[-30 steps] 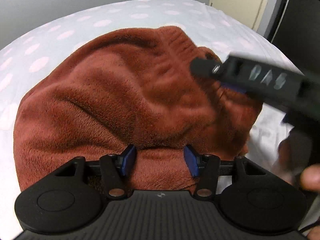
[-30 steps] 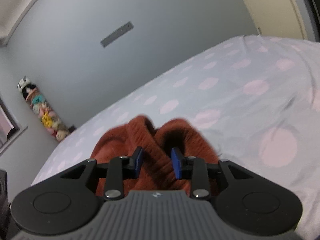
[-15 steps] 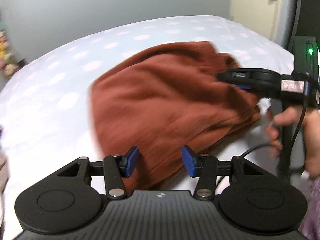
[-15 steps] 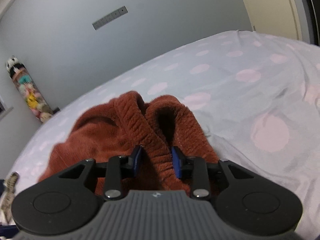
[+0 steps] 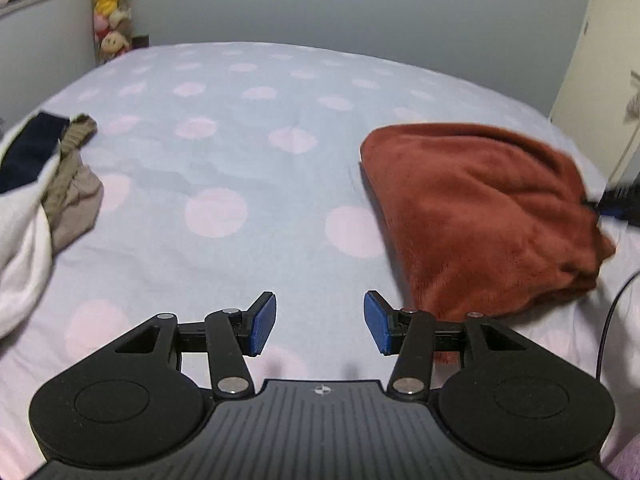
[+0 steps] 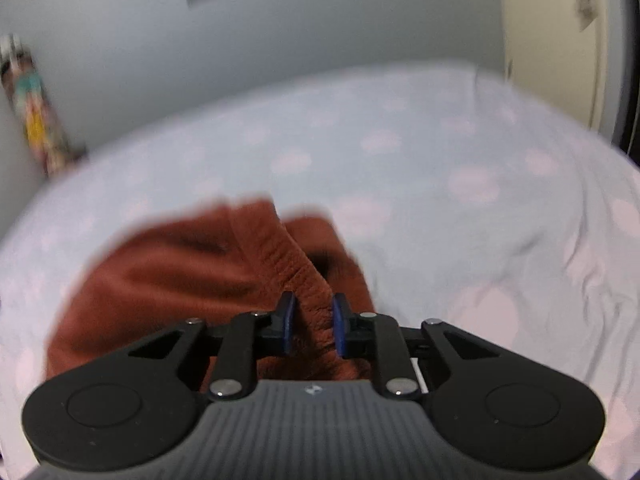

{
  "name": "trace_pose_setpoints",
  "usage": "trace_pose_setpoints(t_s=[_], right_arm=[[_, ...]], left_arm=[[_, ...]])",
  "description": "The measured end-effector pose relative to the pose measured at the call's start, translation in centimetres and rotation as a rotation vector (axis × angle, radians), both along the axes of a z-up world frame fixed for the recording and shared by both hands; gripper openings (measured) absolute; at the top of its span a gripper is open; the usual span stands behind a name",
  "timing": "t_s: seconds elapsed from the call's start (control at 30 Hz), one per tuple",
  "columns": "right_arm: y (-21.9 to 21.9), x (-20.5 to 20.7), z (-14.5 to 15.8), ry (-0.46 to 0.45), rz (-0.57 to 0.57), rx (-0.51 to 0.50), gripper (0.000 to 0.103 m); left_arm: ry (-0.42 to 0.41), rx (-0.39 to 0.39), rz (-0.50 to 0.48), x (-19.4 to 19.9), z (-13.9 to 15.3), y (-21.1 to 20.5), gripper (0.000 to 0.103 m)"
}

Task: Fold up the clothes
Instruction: 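Grasp the folded fleece with both tools and lift it off the bed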

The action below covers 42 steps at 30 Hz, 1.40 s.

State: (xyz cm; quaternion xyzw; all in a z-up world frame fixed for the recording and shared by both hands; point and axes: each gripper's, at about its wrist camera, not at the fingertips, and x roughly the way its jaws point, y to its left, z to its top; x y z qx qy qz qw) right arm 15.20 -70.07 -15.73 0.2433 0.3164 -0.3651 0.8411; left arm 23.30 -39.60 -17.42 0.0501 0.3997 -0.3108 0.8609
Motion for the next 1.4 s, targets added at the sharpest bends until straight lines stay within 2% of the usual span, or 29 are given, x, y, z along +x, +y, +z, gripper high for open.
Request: trace_pose_setpoints(t_s=[0.07, 0.17, 0.27, 0.3, 0.33, 0.4, 0.47, 0.57, 0.6, 0.67, 0.73, 0.9, 1.03, 1.13, 1.2, 1.4], right_arm=[[-0.2, 0.8, -0.7, 0.082, 0.032, 0.032, 0.026], [0.3, 1.3, 0.2, 0.128, 0.048, 0.004, 0.031], [0.7, 0.9, 1.6, 0.149, 0.066, -0.026, 0.042], [0.8, 0.5, 2.1, 0.147, 0.067, -0.038, 0.049], [0.8, 0.0, 2.5, 0.135, 0.06, -0.046, 0.054], [0.6, -1.6, 3.1, 0.091, 0.022, -0.035, 0.056], [0.7, -3.1, 3.5, 0.049, -0.027, -0.007, 0.067], [0.6, -5.1, 2.7, -0.006, -0.082, 0.03, 0.07], [0.6, -5.7, 2.3, -0.027, -0.099, 0.043, 0.076], [0.5, -6.6, 1.1, -0.074, -0.136, 0.074, 0.077], [0.3, -7.2, -0.2, -0.135, -0.182, 0.113, 0.083], [0.3, -6.3, -3.1, -0.237, -0.194, 0.186, 0.084], [0.4, -6.3, -5.8, -0.339, -0.269, 0.26, 0.089], [0.7, -6.7, -7.7, -0.428, -0.328, 0.296, 0.094], [0.6, -6.7, -8.2, -0.457, -0.331, 0.298, 0.095], [-0.5, -6.3, -9.2, -0.509, -0.241, 0.264, 0.096]], left_arm=[[0.014, -0.028, 0.006, 0.6, -0.2, 0.2, 0.047], [0.023, -0.06, 0.019, 1.2, -0.2, 0.5, 0.047], [0.034, -0.085, 0.041, 1.7, -0.3, 0.8, 0.05], [0.042, -0.088, 0.051, 1.9, -0.4, 0.8, 0.05], [0.051, -0.091, 0.06, 2.0, -0.6, 0.8, 0.05], [0.071, -0.097, 0.076, 2.3, -0.9, 0.9, 0.05], [0.081, -0.111, 0.079, 2.5, -1.0, 0.9, 0.05], [0.081, -0.138, 0.085, 2.8, -1.1, 1.0, 0.053], [0.077, -0.151, 0.091, 2.8, -1.1, 1.1, 0.055], [0.073, -0.181, 0.101, 3.0, -1.2, 1.3, 0.057], [0.069, -0.212, 0.113, 3.1, -1.2, 1.6, 0.059], [0.097, -0.289, 0.165, 4.1, -1.7, 1.9, 0.062], [0.128, -0.354, 0.175, 4.6, -2.4, 1.8, 0.063], [0.188, -0.437, 0.2, 5.0, -2.9, 1.8, 0.065], [0.219, -0.477, 0.203, 5.4, -3.2, 1.2, 0.07], [0.283, -0.46, 0.099, 6.1, -4.9, -3.8, 0.07]])
